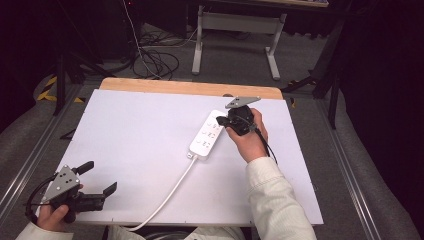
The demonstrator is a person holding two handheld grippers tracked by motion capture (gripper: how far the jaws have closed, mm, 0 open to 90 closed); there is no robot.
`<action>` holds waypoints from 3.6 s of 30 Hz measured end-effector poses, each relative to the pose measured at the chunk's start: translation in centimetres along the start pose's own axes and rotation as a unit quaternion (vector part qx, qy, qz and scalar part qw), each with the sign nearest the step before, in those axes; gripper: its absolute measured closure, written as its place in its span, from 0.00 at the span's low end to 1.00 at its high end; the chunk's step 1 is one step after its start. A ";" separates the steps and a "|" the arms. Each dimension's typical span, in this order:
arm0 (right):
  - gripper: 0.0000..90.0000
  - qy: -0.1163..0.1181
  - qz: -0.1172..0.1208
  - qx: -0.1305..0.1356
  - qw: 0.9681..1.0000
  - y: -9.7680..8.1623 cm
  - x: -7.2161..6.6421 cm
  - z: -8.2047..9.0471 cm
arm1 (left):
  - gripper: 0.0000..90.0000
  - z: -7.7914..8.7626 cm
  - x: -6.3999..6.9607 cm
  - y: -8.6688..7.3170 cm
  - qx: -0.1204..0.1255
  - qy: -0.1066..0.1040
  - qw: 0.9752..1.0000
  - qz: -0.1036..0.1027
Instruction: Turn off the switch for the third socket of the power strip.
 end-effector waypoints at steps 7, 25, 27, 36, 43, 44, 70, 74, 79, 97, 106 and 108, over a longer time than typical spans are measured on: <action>1.00 -0.010 -0.024 0.013 1.000 -0.3 1.7 -1.5 | 0.02 0.0 0.0 0.0 0.000 0.000 1.000 -0.001; 1.00 -0.011 -0.033 0.010 0.999 -1.4 3.6 -5.4 | 0.02 0.0 0.0 0.0 0.000 -0.003 1.000 0.002; 1.00 -0.010 -0.035 0.009 0.999 -1.5 3.8 -5.8 | 0.02 0.0 0.0 0.0 0.000 -0.003 1.000 0.003; 1.00 -0.011 -0.042 -0.001 0.999 -2.0 4.1 -7.5 | 0.02 0.0 0.0 0.0 0.000 -0.003 1.000 0.004; 1.00 -0.012 -0.048 -0.004 0.999 -2.3 4.3 -8.4 | 0.02 0.0 -0.1 0.0 0.000 -0.004 1.000 0.005; 1.00 -0.013 -0.048 -0.005 0.999 -2.4 4.2 -8.5 | 0.02 0.0 -0.1 0.0 0.000 -0.005 1.000 0.004; 1.00 -0.021 -0.033 -0.015 0.999 -2.6 3.8 -9.7 | 0.02 0.0 0.0 0.0 0.001 -0.007 1.000 0.005; 1.00 -0.025 -0.030 -0.019 0.999 -2.6 3.7 -9.8 | 0.02 0.0 0.0 0.0 0.001 -0.006 1.000 0.002; 1.00 -0.024 -0.031 -0.018 0.999 -2.7 3.7 -9.8 | 0.02 0.0 0.0 0.0 0.000 -0.006 1.000 0.001; 1.00 -0.040 -0.038 -0.037 0.998 -2.3 3.3 -9.8 | 0.02 0.0 0.1 0.0 -0.001 -0.005 1.000 0.004; 1.00 -0.046 -0.031 -0.046 0.997 -2.2 3.1 -9.9 | 0.02 0.0 0.1 0.0 -0.001 -0.004 1.000 0.003; 1.00 -0.048 -0.031 -0.047 0.997 -2.2 3.2 -10.0 | 0.02 0.0 0.1 0.0 -0.001 -0.004 1.000 0.003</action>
Point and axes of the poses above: each handheld gripper's, and its own axes: z roughly backward along the jaws, y roughly out of its top, x roughly to its right, the point moved 2 cm from there along -z, roughly forward along the jaws, and after that the axes turned 10 degrees about y, right-handed, at the moved point
